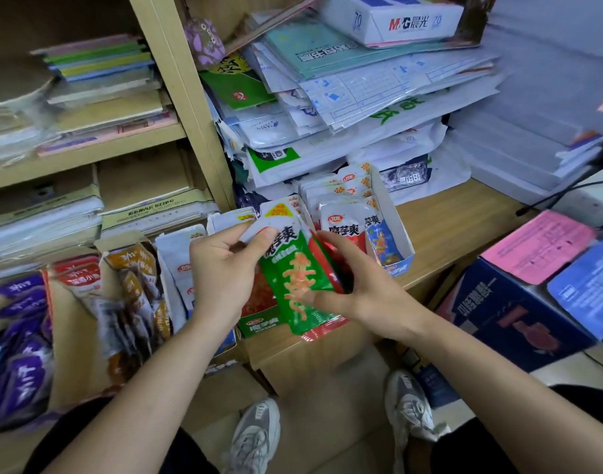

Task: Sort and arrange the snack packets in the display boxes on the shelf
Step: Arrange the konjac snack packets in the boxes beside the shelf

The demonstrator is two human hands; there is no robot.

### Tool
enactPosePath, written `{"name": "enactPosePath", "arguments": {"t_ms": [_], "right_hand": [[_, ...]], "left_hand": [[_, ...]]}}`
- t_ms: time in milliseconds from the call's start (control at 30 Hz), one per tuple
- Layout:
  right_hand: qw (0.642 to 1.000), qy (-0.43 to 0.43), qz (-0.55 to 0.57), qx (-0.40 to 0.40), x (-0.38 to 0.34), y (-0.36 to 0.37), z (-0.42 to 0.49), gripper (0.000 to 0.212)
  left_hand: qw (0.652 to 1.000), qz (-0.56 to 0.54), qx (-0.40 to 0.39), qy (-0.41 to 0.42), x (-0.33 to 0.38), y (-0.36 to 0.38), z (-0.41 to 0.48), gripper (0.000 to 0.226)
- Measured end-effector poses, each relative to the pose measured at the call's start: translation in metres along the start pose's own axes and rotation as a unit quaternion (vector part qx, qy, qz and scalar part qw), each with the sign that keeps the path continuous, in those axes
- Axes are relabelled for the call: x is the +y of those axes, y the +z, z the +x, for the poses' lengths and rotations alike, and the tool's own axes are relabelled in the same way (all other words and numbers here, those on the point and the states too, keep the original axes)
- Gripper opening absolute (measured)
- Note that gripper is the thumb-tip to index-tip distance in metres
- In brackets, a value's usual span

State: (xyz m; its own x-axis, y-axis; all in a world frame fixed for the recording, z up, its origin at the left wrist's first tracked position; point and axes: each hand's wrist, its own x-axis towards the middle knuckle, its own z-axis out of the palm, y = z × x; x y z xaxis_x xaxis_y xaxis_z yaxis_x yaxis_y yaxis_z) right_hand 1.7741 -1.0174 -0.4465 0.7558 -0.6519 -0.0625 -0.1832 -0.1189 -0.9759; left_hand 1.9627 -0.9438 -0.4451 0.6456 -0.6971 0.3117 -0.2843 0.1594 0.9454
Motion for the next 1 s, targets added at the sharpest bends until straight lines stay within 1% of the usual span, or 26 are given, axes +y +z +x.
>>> {"name": "enactPosePath", "arguments": {"t_ms": [67,133,200,233,267,333,367,400,433,467,533,567,633,700,767,867,933,1000], "right_hand": [[0.999,0.025,0.043,0.004,-0.001,-0.007,-0.004,0.073],[0.996,0.043,0.071,0.025,-0.002,-0.013,-0.009,0.063],[0.991,0.056,0.113,0.04,0.002,-0.017,-0.016,0.06],[0.989,0.062,0.131,0.039,0.003,-0.017,-0.019,0.06],[0.986,0.069,0.147,0.035,0.005,-0.016,-0.023,0.058],[0.978,0.082,0.189,0.042,0.007,-0.017,-0.029,0.046],[0.972,0.089,0.212,0.054,0.007,-0.019,-0.031,0.04],[0.965,0.096,0.232,0.07,0.009,-0.022,-0.033,0.036],[0.961,0.1,0.244,0.085,0.009,-0.025,-0.035,0.036],[0.958,0.1,0.251,0.101,0.011,-0.027,-0.036,0.037],[0.958,0.091,0.237,0.135,0.015,-0.029,-0.037,0.047],[0.96,0.087,0.223,0.146,0.017,-0.027,-0.036,0.051],[0.965,0.088,0.196,0.149,0.021,-0.021,-0.035,0.054],[0.967,0.094,0.189,0.14,0.022,-0.013,-0.032,0.054],[0.962,0.097,0.216,0.136,0.02,-0.006,-0.028,0.052],[0.953,0.101,0.262,0.113,0.013,0.001,-0.022,0.05],[0.952,0.1,0.267,0.107,0.01,0.007,-0.017,0.052],[0.952,0.099,0.27,0.109,0.007,0.013,-0.011,0.054]], "left_hand": [[0.999,0.034,0.001,0.022,-0.002,0.011,-0.001,0.012],[0.999,0.035,0.009,-0.003,-0.005,0.023,0.0,0.013],[0.998,0.05,0.015,-0.021,-0.011,0.035,0.002,0.043],[0.998,0.05,0.012,-0.024,-0.012,0.042,0.003,0.054],[0.999,0.044,0.003,-0.03,-0.01,0.047,0.002,0.058],[0.998,0.019,-0.022,-0.06,-0.003,0.055,0.0,0.057],[0.996,0.007,-0.039,-0.081,0.001,0.058,-0.001,0.052],[0.992,-0.015,-0.061,-0.105,0.006,0.06,-0.002,0.039],[0.986,-0.044,-0.089,-0.132,0.008,0.062,-0.005,0.021],[0.979,-0.055,-0.114,-0.157,0.012,0.063,-0.009,0.017],[0.975,-0.028,-0.135,-0.173,0.01,0.064,-0.02,0.044],[0.977,-0.011,-0.131,-0.169,0.007,0.065,-0.025,0.05],[0.978,-0.003,-0.119,-0.171,0.003,0.062,-0.034,0.048],[0.976,-0.027,-0.106,-0.191,0.003,0.054,-0.038,0.04],[0.971,-0.074,-0.101,-0.206,0.004,0.044,-0.035,0.033],[0.958,-0.141,-0.099,-0.227,0.009,0.027,-0.025,0.032],[0.955,-0.149,-0.112,-0.232,0.011,0.016,-0.02,0.032],[0.958,-0.137,-0.128,-0.218,0.011,0.007,-0.016,0.031]]}}
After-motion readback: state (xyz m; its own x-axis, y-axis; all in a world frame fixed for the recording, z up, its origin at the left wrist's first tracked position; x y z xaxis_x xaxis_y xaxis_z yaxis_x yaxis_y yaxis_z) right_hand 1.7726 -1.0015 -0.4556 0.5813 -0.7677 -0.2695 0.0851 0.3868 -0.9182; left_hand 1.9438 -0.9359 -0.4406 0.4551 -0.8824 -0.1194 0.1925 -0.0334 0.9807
